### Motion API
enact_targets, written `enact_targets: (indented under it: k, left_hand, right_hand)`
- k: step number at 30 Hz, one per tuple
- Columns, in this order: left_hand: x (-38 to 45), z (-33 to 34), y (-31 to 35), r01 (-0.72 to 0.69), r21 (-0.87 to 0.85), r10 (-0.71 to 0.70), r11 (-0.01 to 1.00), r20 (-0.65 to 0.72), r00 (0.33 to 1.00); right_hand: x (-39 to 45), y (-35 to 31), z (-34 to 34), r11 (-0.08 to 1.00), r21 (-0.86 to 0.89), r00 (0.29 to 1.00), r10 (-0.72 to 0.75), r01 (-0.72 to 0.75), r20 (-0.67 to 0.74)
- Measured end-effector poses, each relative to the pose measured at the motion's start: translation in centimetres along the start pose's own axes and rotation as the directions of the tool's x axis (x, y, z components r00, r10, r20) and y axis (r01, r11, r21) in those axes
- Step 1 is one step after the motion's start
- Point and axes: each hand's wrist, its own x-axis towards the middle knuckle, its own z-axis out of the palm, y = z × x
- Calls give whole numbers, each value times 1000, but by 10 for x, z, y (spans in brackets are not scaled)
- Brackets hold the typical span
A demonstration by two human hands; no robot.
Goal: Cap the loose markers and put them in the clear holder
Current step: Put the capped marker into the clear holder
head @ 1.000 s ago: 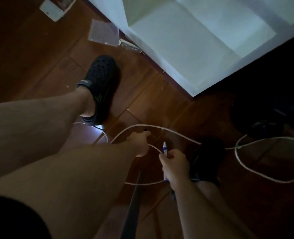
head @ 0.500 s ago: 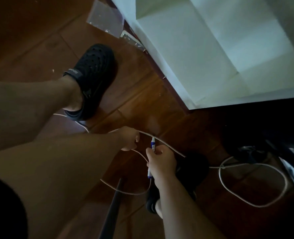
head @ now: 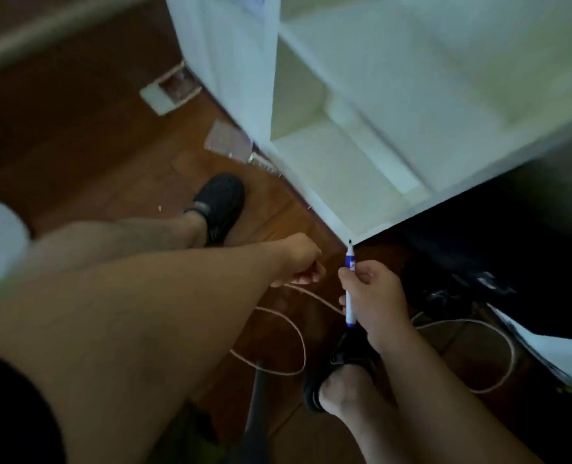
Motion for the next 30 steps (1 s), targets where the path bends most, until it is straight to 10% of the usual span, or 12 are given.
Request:
enact_targets:
  k: [6, 13, 22, 30]
  left_hand:
    - [-166, 40, 79, -82, -344, 163, 935, 214, 963]
    - [-367, 161, 134, -169, -627, 496, 760, 391, 776]
    - [-491, 320, 159, -160, -595, 561, 788, 587, 584]
    - [-560, 417, 114, -198, -488, 522, 850, 726, 449]
  right_hand:
    - [-150, -67, -109, 951, 116, 951, -266, 285, -157]
    - [-310, -86, -221, 811, 132, 727, -422, 569, -541]
    - [-420, -64, -358, 761, -42, 411, -395, 647, -821]
    - [-516, 8, -397, 834, -29, 283, -220, 552, -934]
